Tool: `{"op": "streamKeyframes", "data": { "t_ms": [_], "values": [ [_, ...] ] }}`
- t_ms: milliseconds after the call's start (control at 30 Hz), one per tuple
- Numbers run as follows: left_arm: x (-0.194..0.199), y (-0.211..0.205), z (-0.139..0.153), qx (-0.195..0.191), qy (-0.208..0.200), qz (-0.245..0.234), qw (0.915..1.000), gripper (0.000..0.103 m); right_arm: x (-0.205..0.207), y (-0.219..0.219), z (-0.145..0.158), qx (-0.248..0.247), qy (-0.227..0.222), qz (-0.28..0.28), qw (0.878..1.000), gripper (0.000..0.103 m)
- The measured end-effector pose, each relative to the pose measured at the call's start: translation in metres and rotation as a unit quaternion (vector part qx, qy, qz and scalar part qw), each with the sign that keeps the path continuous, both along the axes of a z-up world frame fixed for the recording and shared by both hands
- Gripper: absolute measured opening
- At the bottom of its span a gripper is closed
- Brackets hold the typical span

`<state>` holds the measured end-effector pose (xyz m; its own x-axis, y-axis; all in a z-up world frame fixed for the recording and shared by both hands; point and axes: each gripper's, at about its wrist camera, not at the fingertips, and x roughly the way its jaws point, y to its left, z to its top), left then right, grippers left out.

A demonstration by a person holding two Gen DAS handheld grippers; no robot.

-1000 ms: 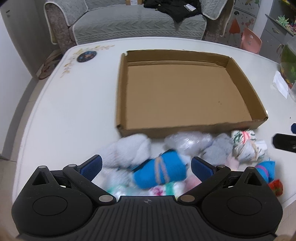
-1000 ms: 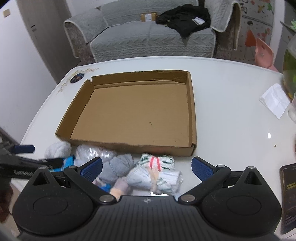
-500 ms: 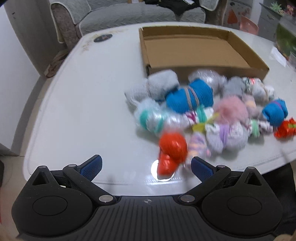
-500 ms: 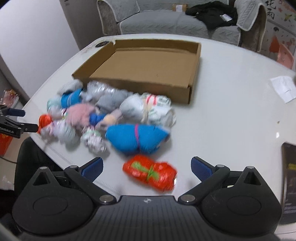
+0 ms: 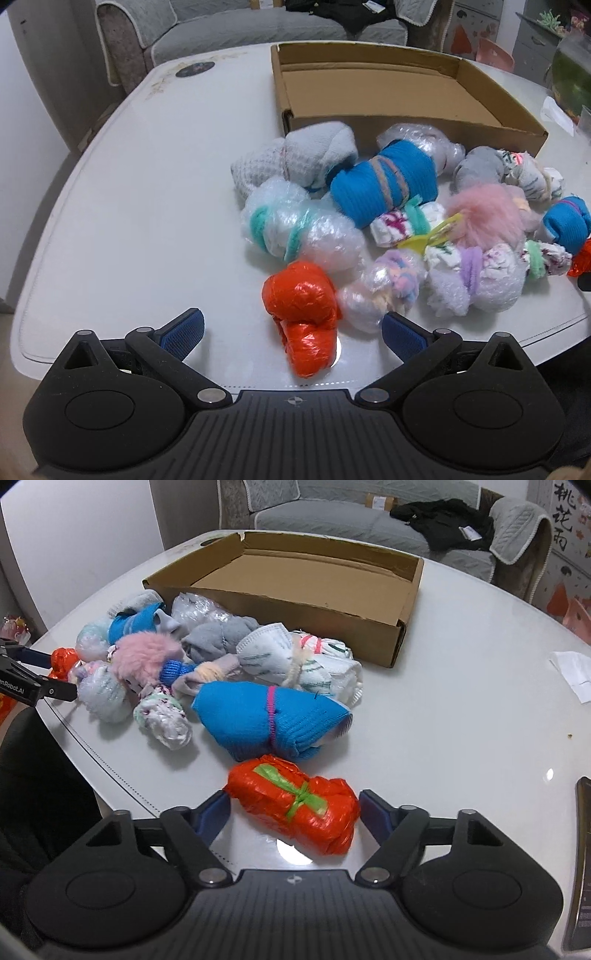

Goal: Organize objects
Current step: 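Grasp a red-orange wrapped packet with each tool, then carry both red-orange packets into the box and open both tools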

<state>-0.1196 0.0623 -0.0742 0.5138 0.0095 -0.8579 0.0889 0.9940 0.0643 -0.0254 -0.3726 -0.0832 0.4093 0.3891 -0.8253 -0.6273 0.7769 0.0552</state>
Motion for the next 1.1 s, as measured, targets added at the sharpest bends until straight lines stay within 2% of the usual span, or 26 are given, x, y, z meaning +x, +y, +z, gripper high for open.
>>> {"op": "streamKeyframes", "data": {
  "t_ms": [133,233,333,400,500,833,933,1100],
  "values": [
    [-0.002,0.011,-0.006,-0.021,-0.013,0.008,0.9997,0.101,-0.002,-0.001,0.001,0.0,-0.012,0.002,1.0,0.061],
    [-0.002,0.017,-0.004,-0.031,-0.025,0.016,0.9991,0.092,-0.001,-0.002,0.002,0.004,-0.015,0.006,1.0,0.053],
    [-0.003,0.021,0.0,-0.037,-0.037,0.017,0.9985,0.071,0.0,-0.005,0.002,0.008,-0.013,0.009,1.0,0.05],
    [-0.002,0.025,0.003,-0.047,-0.041,0.016,0.9979,0.046,0.001,-0.008,0.002,0.01,-0.011,0.01,1.0,0.049],
    [-0.002,0.03,0.005,-0.061,-0.041,0.021,0.9971,0.043,0.001,-0.01,0.004,0.014,-0.008,0.009,1.0,0.047],
    [-0.005,0.041,0.022,-0.033,-0.056,0.026,0.9975,0.042,0.009,-0.027,0.027,0.035,-0.017,0.003,0.999,0.047],
    [-0.004,0.044,0.025,-0.035,-0.056,0.028,0.9974,0.042,0.014,-0.028,0.029,0.031,-0.023,0.001,0.999,0.047],
    [0.006,0.047,0.05,-0.03,-0.064,0.02,0.9973,0.042,0.022,-0.033,0.053,0.044,-0.039,0.008,0.998,0.047]
  ]
}}
